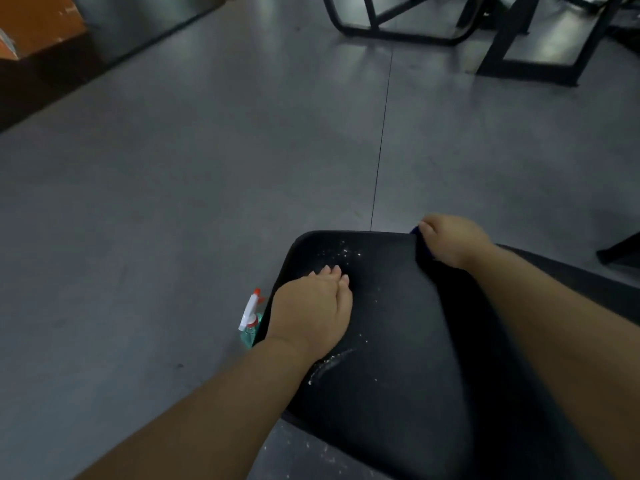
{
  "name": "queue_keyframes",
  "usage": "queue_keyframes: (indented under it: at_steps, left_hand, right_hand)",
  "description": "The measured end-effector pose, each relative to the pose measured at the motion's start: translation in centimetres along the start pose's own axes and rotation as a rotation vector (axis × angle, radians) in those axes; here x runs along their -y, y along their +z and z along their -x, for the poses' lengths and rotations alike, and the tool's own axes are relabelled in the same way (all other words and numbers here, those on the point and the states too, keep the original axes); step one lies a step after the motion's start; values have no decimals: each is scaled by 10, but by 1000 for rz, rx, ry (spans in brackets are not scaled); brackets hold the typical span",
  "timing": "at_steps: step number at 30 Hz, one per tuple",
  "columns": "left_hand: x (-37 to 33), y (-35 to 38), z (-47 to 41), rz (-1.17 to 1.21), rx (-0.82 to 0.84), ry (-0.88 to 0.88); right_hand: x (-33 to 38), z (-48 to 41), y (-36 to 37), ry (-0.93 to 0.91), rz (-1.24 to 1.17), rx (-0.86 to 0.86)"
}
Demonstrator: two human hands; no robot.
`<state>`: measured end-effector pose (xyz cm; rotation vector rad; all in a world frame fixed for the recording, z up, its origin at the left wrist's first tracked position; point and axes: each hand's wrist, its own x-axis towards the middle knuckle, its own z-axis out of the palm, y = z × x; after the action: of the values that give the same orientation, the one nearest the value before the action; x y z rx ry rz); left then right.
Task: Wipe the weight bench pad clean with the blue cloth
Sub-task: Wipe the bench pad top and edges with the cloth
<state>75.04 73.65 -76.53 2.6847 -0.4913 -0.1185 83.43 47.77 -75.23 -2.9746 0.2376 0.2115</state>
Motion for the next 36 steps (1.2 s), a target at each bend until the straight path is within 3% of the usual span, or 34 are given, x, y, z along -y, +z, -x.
queue_keyframes:
  at_steps: [6,10,13,16,18,25,28,30,33,36]
  left_hand:
    - [-4,-11,1,-40,-7,28]
    - [2,-28,-1,104,103,33]
    - [10,-39,18,290,135,94]
    - [24,-39,39,234,-24,138]
    - [33,-36,46,156,-81,113]
    - [49,-44,56,223,-225,-111]
    - [68,-51,57,268,-249,-269]
    - [80,-54,57,259,-253,-273]
    - [85,-56,58,255,-194,-200]
    - [83,-55,57,294,-166,-188]
  right_hand:
    - [131,9,24,-287,-243,-35]
    - [97,27,6,-270,-426,107]
    - [41,43,-5,-174,-354,46]
    - [23,46,-3,-123,-196,-15]
    - [47,44,5,-92,-164,-75]
    - [202,31,46,-407,-104,-94]
    - [213,28,51,-523,18,-56]
    - [200,24,45,-585,-41,-17]
    - [166,13,28,-387,-184,47]
    - [137,15,22,-150,-142,-18]
